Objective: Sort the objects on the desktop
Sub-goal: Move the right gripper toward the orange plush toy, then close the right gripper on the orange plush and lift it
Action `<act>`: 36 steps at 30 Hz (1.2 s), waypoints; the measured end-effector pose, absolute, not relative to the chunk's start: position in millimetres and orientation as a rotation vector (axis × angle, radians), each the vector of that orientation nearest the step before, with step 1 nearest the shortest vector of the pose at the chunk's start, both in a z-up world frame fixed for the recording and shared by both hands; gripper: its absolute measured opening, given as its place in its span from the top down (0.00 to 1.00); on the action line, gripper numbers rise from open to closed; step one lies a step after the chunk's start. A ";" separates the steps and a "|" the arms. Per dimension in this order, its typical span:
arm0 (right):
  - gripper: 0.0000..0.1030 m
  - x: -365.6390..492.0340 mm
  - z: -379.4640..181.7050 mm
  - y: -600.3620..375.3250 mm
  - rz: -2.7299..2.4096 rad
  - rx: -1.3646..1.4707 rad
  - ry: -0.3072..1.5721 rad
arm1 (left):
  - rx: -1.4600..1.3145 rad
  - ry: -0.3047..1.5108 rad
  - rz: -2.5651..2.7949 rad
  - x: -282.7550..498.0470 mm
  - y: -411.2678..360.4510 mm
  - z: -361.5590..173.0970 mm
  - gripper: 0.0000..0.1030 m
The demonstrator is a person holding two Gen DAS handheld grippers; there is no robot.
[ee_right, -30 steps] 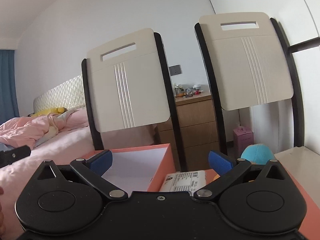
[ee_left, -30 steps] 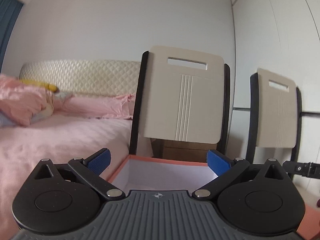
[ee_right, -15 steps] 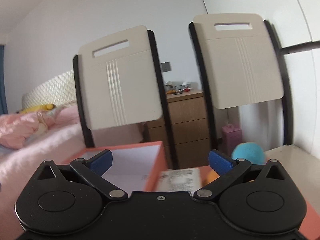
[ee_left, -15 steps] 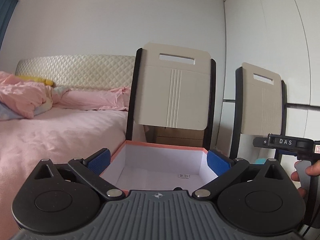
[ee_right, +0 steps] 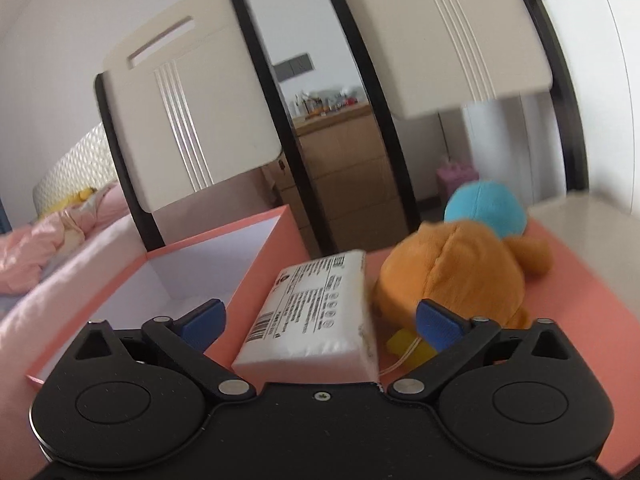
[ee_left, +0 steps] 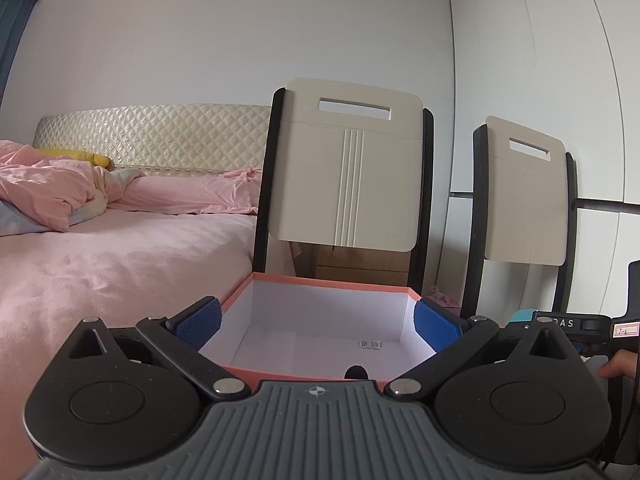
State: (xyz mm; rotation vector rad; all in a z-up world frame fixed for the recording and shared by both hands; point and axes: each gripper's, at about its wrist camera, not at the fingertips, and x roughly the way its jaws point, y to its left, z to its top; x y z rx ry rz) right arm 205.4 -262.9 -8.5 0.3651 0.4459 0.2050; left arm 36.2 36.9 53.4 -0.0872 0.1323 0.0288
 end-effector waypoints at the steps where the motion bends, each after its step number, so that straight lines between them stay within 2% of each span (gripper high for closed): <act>1: 0.09 206.9 -9.7 -261.8 0.207 0.378 0.455 | -0.088 0.132 0.028 36.0 36.9 53.4 0.00; 2: 0.12 208.2 -10.6 -260.8 0.205 0.387 0.461 | -0.089 0.132 0.028 35.5 36.9 53.5 0.00; 10: 0.11 218.3 -7.2 -280.6 0.000 0.353 0.358 | -0.100 0.132 0.026 34.9 38.1 54.2 0.00; 16: 0.09 245.7 -28.3 -296.8 -0.104 0.365 0.437 | -0.105 0.137 0.029 35.3 38.9 53.8 0.00; 21: 0.01 255.8 -34.6 -306.6 -0.130 0.408 0.457 | -0.109 0.141 0.031 36.1 39.1 54.1 0.00; 36: 0.01 293.4 -39.5 -306.1 -0.116 0.423 0.596 | -0.109 0.145 0.023 34.6 37.6 52.8 0.00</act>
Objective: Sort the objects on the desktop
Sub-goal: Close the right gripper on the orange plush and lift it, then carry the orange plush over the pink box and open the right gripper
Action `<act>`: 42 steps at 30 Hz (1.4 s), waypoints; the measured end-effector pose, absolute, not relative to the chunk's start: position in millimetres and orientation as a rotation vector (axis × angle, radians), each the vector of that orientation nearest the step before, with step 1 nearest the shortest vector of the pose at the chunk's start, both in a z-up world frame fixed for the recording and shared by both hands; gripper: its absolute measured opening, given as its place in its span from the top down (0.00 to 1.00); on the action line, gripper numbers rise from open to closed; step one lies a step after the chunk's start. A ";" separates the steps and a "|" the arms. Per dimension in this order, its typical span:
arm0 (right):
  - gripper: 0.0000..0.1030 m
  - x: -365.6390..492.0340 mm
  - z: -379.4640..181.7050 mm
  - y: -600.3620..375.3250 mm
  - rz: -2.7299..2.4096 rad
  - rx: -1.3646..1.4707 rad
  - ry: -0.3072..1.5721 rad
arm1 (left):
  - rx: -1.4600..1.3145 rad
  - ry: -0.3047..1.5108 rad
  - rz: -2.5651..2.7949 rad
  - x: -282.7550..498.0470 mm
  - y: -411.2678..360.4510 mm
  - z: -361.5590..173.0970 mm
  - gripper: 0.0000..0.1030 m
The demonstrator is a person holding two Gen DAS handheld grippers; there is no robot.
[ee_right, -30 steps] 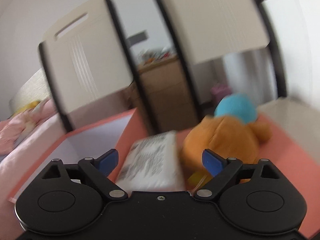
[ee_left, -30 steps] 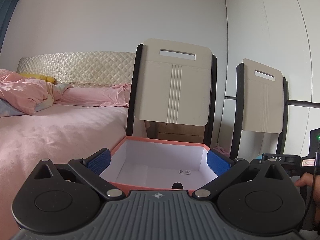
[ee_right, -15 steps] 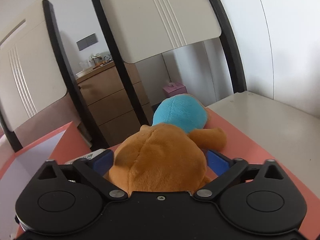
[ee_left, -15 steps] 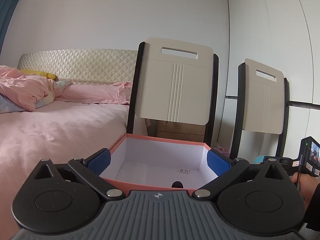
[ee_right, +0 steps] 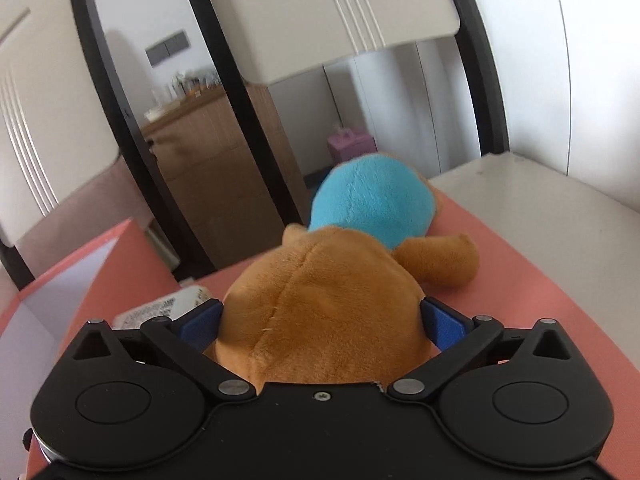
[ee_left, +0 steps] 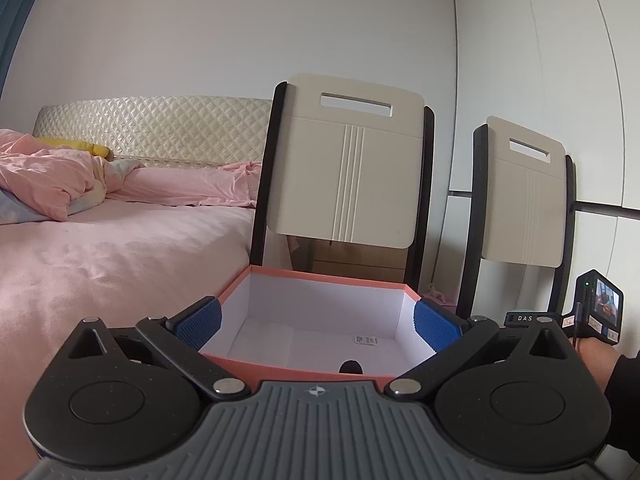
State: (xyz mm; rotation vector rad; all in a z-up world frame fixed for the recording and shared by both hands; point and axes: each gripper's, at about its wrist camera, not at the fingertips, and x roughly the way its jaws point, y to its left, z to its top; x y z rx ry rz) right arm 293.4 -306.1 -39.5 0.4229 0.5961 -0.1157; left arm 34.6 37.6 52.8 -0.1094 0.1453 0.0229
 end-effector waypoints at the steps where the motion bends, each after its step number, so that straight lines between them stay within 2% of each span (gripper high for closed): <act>1: 0.02 292.5 -39.2 -308.2 -0.115 0.439 0.596 | -0.110 0.145 0.024 34.3 37.3 52.6 0.00; 6: 0.20 286.6 -35.3 -313.9 -0.110 0.472 0.583 | -0.111 0.148 0.027 34.2 37.4 52.1 0.00; 9: 0.25 281.1 -31.2 -315.2 -0.109 0.477 0.565 | -0.112 0.149 0.028 34.8 36.8 52.7 0.00; 42: 0.27 222.2 32.2 -338.7 -0.082 0.510 0.354 | -0.117 0.146 0.036 32.4 33.4 53.3 0.00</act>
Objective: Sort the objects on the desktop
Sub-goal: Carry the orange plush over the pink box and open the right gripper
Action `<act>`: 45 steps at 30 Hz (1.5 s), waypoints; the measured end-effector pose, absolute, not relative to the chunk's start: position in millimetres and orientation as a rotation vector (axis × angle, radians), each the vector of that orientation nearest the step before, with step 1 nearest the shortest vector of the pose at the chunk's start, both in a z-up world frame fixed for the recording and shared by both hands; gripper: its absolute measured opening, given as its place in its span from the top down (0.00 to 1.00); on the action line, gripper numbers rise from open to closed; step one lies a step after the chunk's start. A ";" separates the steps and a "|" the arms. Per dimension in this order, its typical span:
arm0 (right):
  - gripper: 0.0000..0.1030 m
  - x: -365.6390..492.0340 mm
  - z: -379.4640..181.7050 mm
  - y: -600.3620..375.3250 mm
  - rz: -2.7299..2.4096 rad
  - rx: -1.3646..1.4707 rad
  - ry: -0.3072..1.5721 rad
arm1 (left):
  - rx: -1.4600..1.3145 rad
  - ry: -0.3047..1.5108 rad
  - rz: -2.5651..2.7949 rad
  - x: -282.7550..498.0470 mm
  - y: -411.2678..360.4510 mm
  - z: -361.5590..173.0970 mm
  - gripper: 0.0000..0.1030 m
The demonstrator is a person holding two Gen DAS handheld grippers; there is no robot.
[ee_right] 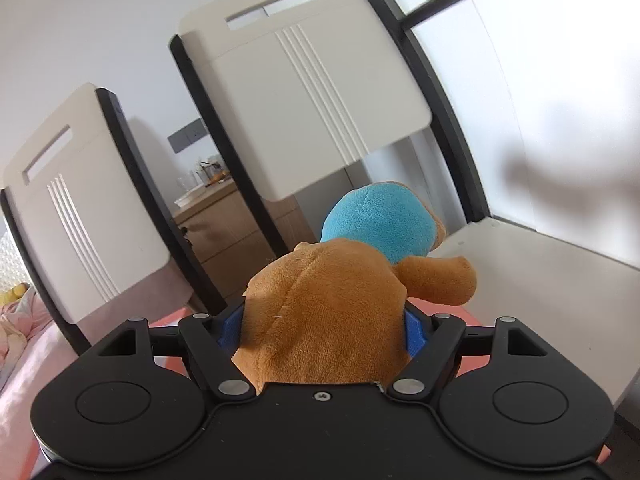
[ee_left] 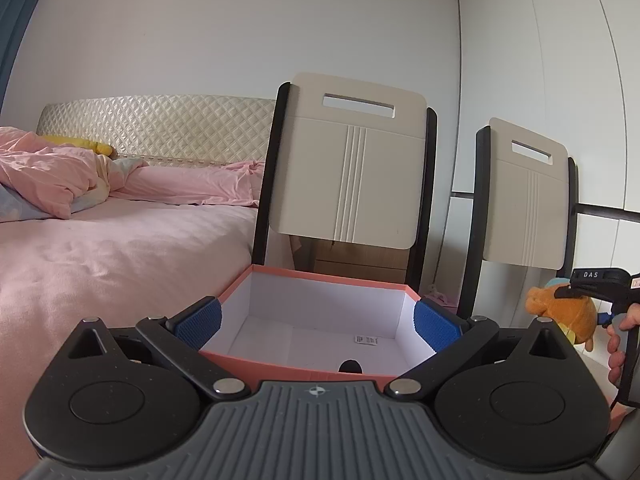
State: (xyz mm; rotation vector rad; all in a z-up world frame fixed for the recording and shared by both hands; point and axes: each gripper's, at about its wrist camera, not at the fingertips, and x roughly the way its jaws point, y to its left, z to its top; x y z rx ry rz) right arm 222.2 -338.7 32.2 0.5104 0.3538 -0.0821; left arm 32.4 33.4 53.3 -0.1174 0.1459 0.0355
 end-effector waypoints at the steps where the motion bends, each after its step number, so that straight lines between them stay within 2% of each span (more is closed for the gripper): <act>1: 0.27 223.2 35.9 -337.0 -0.073 0.505 0.346 | -0.117 0.146 0.036 32.5 33.5 53.5 0.00; 11: 0.27 233.3 77.9 -291.5 0.059 0.446 0.245 | -0.115 0.145 0.041 31.8 33.9 53.7 0.00; 19: 0.27 245.6 91.3 -227.9 0.236 0.375 0.218 | -0.103 0.128 0.042 28.8 29.9 55.7 0.00; 33: 0.27 296.8 66.9 -120.7 0.479 0.356 0.423 | -0.130 0.102 0.061 25.5 37.8 57.9 0.00; 45: 0.26 321.5 46.4 -75.4 0.513 0.333 0.568 | -0.148 0.112 0.067 27.2 42.5 57.4 0.00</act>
